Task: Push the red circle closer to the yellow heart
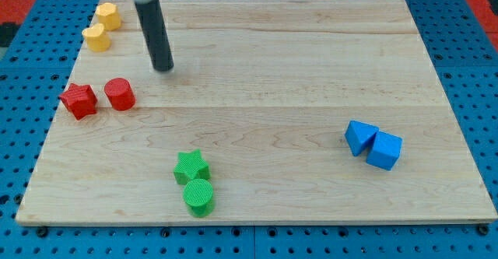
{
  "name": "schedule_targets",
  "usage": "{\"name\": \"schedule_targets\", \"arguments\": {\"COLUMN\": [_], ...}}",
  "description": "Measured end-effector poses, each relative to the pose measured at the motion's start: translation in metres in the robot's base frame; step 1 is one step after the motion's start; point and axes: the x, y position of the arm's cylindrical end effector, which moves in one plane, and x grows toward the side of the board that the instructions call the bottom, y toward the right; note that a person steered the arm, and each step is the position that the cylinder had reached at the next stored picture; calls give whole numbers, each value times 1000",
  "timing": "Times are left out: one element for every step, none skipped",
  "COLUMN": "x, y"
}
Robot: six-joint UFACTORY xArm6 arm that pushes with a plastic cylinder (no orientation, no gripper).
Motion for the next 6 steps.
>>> {"name": "schedule_targets", "arguments": {"x": [39, 40, 29, 8, -21, -40], "y": [-2, -37, -63, -75, -80, -81]}}
